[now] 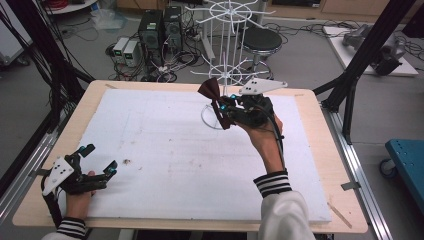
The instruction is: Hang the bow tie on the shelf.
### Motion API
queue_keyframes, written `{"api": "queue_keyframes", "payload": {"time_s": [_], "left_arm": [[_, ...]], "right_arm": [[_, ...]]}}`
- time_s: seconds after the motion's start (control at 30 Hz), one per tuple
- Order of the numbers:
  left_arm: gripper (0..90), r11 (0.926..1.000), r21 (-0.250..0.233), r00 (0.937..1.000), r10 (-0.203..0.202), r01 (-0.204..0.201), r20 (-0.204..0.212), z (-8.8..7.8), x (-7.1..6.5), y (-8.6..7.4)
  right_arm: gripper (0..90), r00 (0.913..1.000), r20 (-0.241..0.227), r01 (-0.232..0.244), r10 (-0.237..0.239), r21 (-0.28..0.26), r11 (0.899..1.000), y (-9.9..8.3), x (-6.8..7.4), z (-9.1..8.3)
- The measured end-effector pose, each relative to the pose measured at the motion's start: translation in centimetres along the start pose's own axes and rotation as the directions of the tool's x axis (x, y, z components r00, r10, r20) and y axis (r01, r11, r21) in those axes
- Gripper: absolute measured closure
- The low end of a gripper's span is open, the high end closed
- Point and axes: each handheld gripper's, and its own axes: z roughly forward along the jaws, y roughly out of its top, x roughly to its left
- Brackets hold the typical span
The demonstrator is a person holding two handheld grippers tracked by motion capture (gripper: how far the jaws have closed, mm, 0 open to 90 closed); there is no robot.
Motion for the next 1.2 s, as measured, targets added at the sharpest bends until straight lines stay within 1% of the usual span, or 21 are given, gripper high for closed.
{"api": "queue_keyframes", "payload": {"time_s": [0.17, 0.23, 0.33, 0.43, 0.5, 0.63, 0.7, 0.73, 0.93, 1.03, 1.2], "left_arm": [[1.8, 1.0, 0.001, 1.0, 0.0, 0.0, 0.0, 0.0, 0.0, 0.0], [1.8, 1.0, -0.002, 1.0, -0.001, 0.001, 0.0, 0.0, 0.0, 0.0], [1.8, 1.0, -0.002, 1.0, -0.001, 0.001, 0.0, 0.0, 0.0, 0.0], [1.8, 1.0, 0.0, 1.0, 0.0, 0.0, 0.0, 0.0, 0.0, 0.0], [1.8, 1.0, 0.002, 1.0, 0.0, 0.0, 0.001, 0.0, 0.0, 0.0], [1.8, 1.0, 0.002, 1.0, -0.001, 0.001, 0.001, 0.0, 0.0, 0.0], [1.8, 1.0, 0.002, 1.0, -0.002, 0.002, -0.001, 0.0, 0.0, 0.0], [1.8, 1.0, 0.006, 1.0, -0.001, 0.001, -0.001, 0.0, 0.1, 0.0], [1.8, 1.0, 0.007, 1.0, -0.006, 0.006, 0.0, 0.0, 0.0, 0.0], [1.8, 1.0, 0.008, 1.0, -0.004, 0.004, 0.0, 0.0, 0.1, 0.0], [1.8, 1.0, 0.008, 1.0, -0.003, 0.003, 0.001, 0.0, 0.1, 0.0]], "right_arm": [[77.1, 1.0, 0.007, -0.002, 0.002, -0.003, 1.0, 0.3, -0.7, -0.3], [77.1, 0.9999, 0.013, -0.008, 0.008, 0.006, 1.0, 0.3, -1.1, -0.4], [77.1, 0.9997, 0.021, -0.013, 0.013, 0.007, 1.0, 0.3, -1.5, -0.5], [77.1, 0.9993, 0.021, -0.03, 0.03, 0.0, 1.0, 0.2, -1.9, -0.6], [77.1, 0.9995, 0.024, -0.022, 0.022, 0.003, 1.0, 0.3, -2.2, -0.6], [77.1, 0.9992, 0.027, -0.031, 0.031, 0.006, 0.999, 0.6, -2.7, -0.7], [77.0, 0.999, 0.02, -0.039, 0.039, 0.002, 0.999, 0.6, -3.2, -0.7], [77.0, 0.999, 0.02, -0.039, 0.039, 0.002, 0.999, 0.6, -3.2, -0.7], [76.8, 0.9983, 0.004, -0.058, 0.058, -0.001, 0.998, 0.3, -4.5, -0.4], [76.7, 0.9971, 0.006, -0.076, 0.076, 0.004, 0.997, 0.1, -5.0, -0.2], [76.7, 0.9968, 0.022, -0.077, 0.077, 0.005, 0.997, -0.1, -5.5, 0.1]]}}
